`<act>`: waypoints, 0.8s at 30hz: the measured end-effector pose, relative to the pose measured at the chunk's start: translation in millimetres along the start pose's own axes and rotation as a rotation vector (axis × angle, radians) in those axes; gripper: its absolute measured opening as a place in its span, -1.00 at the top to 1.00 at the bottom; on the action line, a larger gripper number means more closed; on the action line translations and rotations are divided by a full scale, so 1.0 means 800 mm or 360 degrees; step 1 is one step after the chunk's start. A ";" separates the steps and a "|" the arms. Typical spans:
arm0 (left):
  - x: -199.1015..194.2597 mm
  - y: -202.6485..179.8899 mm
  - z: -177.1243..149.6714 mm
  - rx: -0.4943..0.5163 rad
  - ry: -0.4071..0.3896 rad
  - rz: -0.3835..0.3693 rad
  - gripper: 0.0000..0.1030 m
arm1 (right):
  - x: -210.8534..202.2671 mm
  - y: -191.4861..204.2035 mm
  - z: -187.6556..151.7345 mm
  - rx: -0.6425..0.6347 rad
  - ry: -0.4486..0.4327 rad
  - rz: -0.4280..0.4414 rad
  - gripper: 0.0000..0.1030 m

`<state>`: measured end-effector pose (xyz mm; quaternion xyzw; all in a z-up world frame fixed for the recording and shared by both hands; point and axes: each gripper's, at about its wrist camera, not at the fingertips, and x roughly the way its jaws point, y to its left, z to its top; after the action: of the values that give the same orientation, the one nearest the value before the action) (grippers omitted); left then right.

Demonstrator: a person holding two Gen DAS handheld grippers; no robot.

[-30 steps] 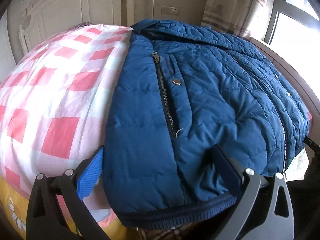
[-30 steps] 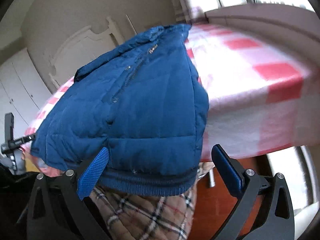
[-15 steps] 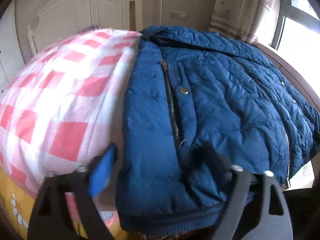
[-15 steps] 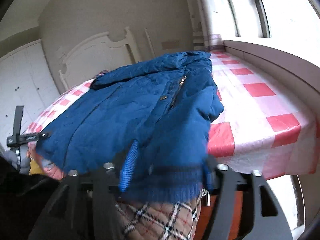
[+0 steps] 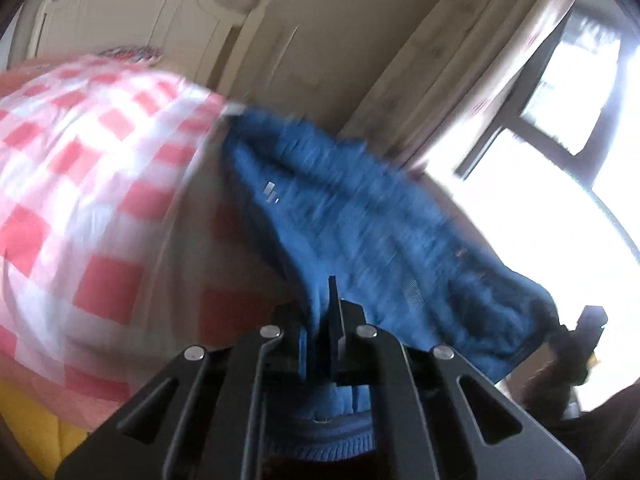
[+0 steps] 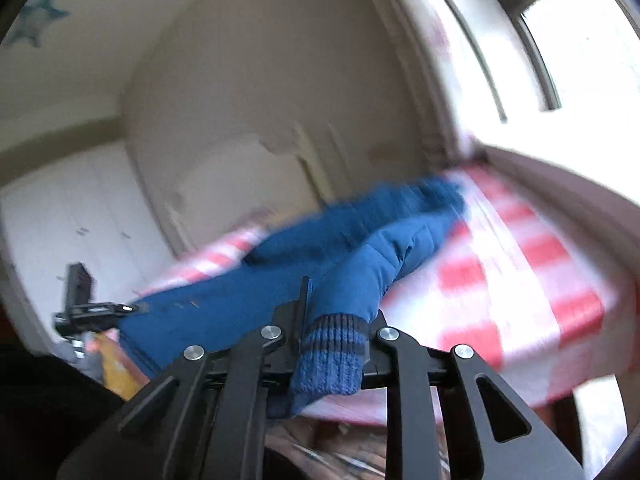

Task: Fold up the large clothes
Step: 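Lift the held hem and fold it over toward the collar with both grippers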

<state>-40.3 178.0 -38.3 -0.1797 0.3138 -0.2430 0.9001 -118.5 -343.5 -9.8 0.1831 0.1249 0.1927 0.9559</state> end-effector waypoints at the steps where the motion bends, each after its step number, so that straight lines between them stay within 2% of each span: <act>1: -0.020 -0.004 0.008 -0.0013 -0.0051 -0.0051 0.87 | -0.010 0.008 0.008 -0.0013 -0.0036 0.0036 0.60; 4: -0.077 -0.011 0.028 -0.0062 -0.0218 -0.0214 0.87 | -0.047 0.038 0.041 -0.0094 -0.0187 0.0142 0.60; 7: -0.129 -0.020 0.045 -0.0059 -0.0387 -0.0321 0.86 | -0.066 0.050 0.075 -0.0130 -0.0295 0.0152 0.60; 9: -0.138 -0.025 0.061 -0.0064 -0.0440 -0.0382 0.84 | -0.057 0.046 0.092 -0.0108 -0.0302 0.0144 0.60; 11: -0.128 -0.028 0.081 -0.0085 -0.0438 -0.0411 0.83 | -0.030 0.034 0.108 -0.0109 -0.0251 0.0073 0.60; 14: -0.064 -0.035 0.130 -0.0093 -0.0356 -0.0314 0.82 | 0.049 -0.010 0.128 0.0012 -0.0110 -0.0008 0.59; 16: -0.007 -0.025 0.159 -0.0165 -0.0270 -0.0242 0.79 | 0.101 -0.046 0.133 0.0131 -0.0006 -0.0064 0.59; 18: 0.072 -0.001 0.188 -0.0266 -0.0156 -0.0128 0.72 | 0.170 -0.093 0.135 0.0229 0.0127 -0.0164 0.58; 21: 0.180 0.049 0.208 -0.0442 0.0034 0.0025 0.60 | 0.249 -0.159 0.120 0.0459 0.0343 -0.0308 0.52; 22: 0.206 0.065 0.209 -0.0490 0.0092 0.0061 0.55 | 0.275 -0.180 0.110 0.0523 0.0454 -0.0370 0.49; 24: 0.265 0.104 0.205 -0.0606 0.0228 0.0134 0.40 | 0.309 -0.211 0.095 0.0623 0.0620 -0.0417 0.31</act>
<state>238.7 157.4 -57.5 -0.3156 0.4246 -0.1535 0.8346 180.7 -408.8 -50.1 0.3058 0.3631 0.0715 0.8773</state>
